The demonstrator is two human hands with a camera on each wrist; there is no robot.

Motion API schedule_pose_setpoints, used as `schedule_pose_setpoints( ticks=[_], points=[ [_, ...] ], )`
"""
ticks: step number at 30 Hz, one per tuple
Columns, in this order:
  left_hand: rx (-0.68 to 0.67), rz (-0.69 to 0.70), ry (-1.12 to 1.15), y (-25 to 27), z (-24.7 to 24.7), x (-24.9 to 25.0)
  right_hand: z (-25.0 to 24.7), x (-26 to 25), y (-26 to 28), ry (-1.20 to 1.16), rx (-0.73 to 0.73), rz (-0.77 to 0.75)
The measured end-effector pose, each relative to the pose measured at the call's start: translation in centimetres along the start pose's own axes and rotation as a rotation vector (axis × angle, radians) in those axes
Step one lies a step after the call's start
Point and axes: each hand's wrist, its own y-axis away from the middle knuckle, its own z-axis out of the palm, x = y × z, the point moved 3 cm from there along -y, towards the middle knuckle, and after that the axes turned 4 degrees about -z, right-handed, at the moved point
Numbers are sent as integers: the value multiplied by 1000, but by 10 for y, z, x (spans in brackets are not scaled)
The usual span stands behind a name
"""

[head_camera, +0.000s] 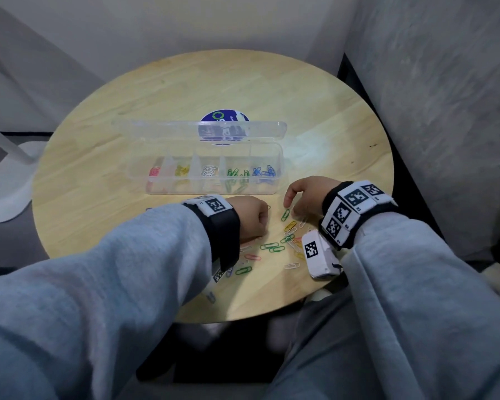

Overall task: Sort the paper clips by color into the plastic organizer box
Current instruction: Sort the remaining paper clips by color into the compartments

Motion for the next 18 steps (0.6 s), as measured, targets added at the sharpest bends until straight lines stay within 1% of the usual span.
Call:
schedule_pose_setpoints(
  ticks=[2, 6, 7, 9, 12, 14, 16, 18],
  points=[
    [-13, -24, 125, 0, -2, -7, 4, -1, -3, 35, 9, 2],
    [-77, -86, 563, 4, -7, -20, 9, -6, -8, 220, -17, -33],
    [-78, -89, 621, 4, -8, -23, 10, -8, -9, 266, -29, -46],
    [-59, -93, 597, 1, -9, -26, 11, -9, -11, 334, -50, -59],
    [-56, -98, 453, 0, -5, -27, 13, -10, -14, 389, -67, -49],
    [-25, -98, 354, 1, -5, -24, 16, -9, -16, 416, -97, -24],
    [4, -90, 267, 0, -6, -22, 17, -7, -16, 412, -117, 5],
    [14, -92, 224, -2, -8, -21, 14, -7, -14, 365, -99, 11]
  ],
)
